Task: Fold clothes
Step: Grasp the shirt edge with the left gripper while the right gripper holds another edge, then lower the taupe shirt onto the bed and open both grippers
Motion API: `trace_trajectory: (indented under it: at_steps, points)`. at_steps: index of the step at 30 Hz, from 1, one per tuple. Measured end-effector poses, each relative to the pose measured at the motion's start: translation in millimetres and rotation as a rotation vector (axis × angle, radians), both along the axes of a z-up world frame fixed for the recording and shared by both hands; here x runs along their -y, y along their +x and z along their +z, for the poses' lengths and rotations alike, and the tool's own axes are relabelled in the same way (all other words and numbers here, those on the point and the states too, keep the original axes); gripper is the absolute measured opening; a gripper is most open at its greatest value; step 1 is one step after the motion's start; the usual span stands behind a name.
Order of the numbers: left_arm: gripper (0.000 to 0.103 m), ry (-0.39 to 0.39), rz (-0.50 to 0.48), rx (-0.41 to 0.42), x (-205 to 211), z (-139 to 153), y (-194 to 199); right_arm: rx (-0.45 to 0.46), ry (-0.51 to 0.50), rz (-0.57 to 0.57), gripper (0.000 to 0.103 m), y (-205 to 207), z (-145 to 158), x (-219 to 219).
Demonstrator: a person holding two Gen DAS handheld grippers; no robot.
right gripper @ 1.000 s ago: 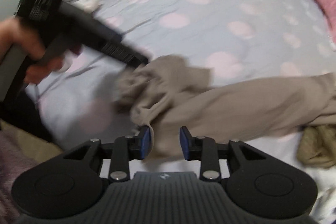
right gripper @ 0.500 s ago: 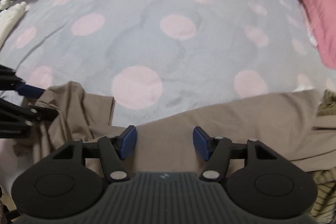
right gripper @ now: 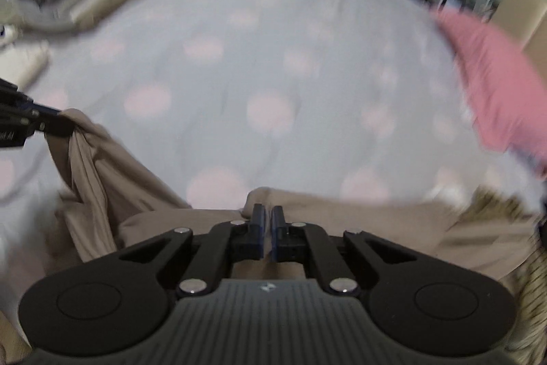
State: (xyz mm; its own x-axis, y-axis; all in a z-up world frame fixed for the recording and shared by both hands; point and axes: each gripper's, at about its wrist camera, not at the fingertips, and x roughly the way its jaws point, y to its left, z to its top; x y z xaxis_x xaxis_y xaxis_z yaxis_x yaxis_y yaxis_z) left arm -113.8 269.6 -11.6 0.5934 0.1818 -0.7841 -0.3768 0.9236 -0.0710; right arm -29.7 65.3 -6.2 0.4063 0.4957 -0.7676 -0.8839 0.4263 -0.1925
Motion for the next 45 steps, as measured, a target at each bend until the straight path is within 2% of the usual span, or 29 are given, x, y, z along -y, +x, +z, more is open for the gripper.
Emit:
trace_trajectory:
  at_steps: [2, 6, 10, 11, 13, 15, 18, 25, 30, 33, 37, 38, 41, 43, 45]
  points:
    - [0.003, 0.042, 0.030, 0.053, -9.2, 26.0, -6.7, 0.040, 0.074, 0.006, 0.004, -9.1, 34.1, -1.7]
    - [0.002, 0.182, 0.119, 0.196, -31.1, 100.1, -25.3, 0.097, 0.237, 0.028, 0.004, -29.0, 100.9, -3.3]
    - [0.002, 0.298, 0.187, 0.323, -40.7, 164.1, -46.2, 0.156, 0.382, 0.052, 0.004, -46.9, 149.6, -2.2]
    - [0.002, 0.304, 0.194, 0.333, -42.3, 171.2, -50.5, 0.156, 0.403, 0.059, 0.004, -51.2, 156.8, -2.0]
    - [0.002, 0.279, 0.182, 0.309, -44.0, 167.4, -56.5, 0.134, 0.415, 0.064, 0.004, -57.5, 160.2, -0.3]
    - [0.002, 0.254, 0.171, 0.284, -45.8, 163.7, -62.6, 0.112, 0.378, 0.072, 0.004, -61.5, 151.6, -1.7]
    - [0.002, 0.213, 0.149, 0.236, -47.3, 152.6, -71.1, 0.050, 0.270, 0.083, 0.004, -69.9, 111.7, 2.5]
    - [0.003, 0.072, 0.063, -0.086, -31.3, 29.9, -96.2, -0.147, -0.026, 0.077, 0.004, -89.3, -13.2, 30.1]
    - [0.003, 0.024, 0.000, -0.295, -12.3, -37.1, -111.9, -0.233, -0.164, 0.102, 0.004, -102.2, -64.3, 41.4]
    - [0.003, -0.005, 0.001, -0.354, -15.6, -58.8, -124.7, -0.252, -0.198, 0.128, 0.005, -109.1, -70.7, 45.8]
    - [0.004, -0.059, 0.001, -0.387, -28.3, -73.8, -141.7, -0.259, -0.199, 0.178, 0.012, -105.9, -53.3, 40.2]
    - [0.005, -0.071, -0.005, -0.387, -28.5, -74.8, -145.1, -0.249, -0.197, 0.198, 0.018, -106.0, -47.0, 37.6]
    - [0.022, -0.085, -0.015, -0.378, -29.0, -71.9, -149.2, -0.215, -0.189, 0.250, 0.028, -106.6, -27.7, 28.1]
    - [0.039, -0.090, -0.018, -0.359, -29.6, -66.0, -149.0, -0.200, -0.178, 0.275, 0.029, -105.8, -15.1, 17.7]
    - [0.048, -0.093, -0.027, -0.340, -30.7, -64.1, -146.1, -0.207, -0.157, 0.281, 0.031, -104.4, -8.6, 3.3]
